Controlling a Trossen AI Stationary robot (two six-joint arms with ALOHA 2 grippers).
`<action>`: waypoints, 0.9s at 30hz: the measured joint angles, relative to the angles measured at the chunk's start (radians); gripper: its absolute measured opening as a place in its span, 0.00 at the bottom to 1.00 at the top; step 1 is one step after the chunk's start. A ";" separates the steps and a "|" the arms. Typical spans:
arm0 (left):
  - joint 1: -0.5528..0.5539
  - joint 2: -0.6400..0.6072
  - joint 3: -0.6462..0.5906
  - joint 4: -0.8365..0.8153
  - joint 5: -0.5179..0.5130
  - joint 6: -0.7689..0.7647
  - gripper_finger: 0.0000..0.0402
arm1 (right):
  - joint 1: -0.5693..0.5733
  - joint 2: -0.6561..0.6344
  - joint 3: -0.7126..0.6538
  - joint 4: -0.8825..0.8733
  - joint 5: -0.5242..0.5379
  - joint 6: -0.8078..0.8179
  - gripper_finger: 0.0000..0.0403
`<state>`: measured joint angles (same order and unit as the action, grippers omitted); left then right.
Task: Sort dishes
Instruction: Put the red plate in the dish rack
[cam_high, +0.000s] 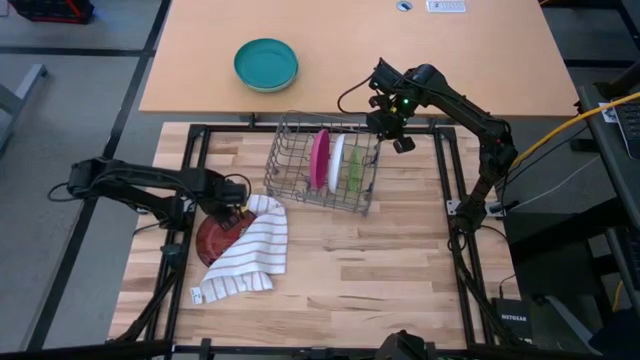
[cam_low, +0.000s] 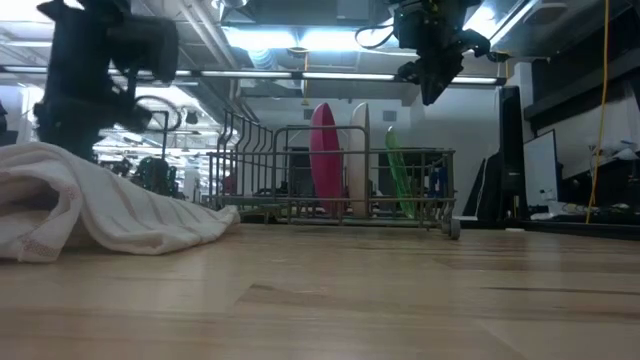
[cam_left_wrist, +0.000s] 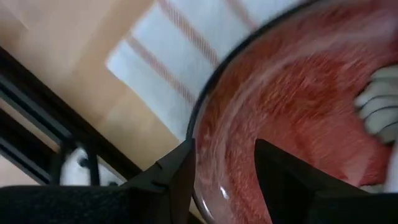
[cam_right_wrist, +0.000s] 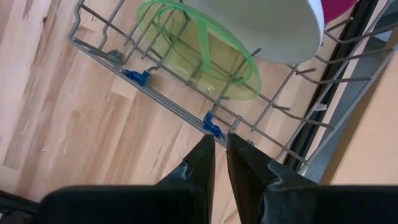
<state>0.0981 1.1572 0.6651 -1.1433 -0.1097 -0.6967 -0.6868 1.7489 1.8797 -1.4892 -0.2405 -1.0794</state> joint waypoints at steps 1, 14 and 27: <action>0.006 0.000 -0.016 0.002 0.007 -0.010 0.39 | 0.000 0.000 0.000 0.001 0.000 0.000 0.12; 0.104 -0.003 -0.098 0.073 0.044 -0.083 0.39 | 0.000 0.000 0.000 0.030 0.000 0.000 0.12; 0.187 -0.003 -0.101 0.076 0.084 -0.141 0.39 | 0.000 0.000 0.000 0.030 0.000 -0.006 0.12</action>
<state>0.2854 1.1545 0.5638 -1.0668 -0.0262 -0.8373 -0.6868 1.7493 1.8797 -1.4590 -0.2405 -1.0859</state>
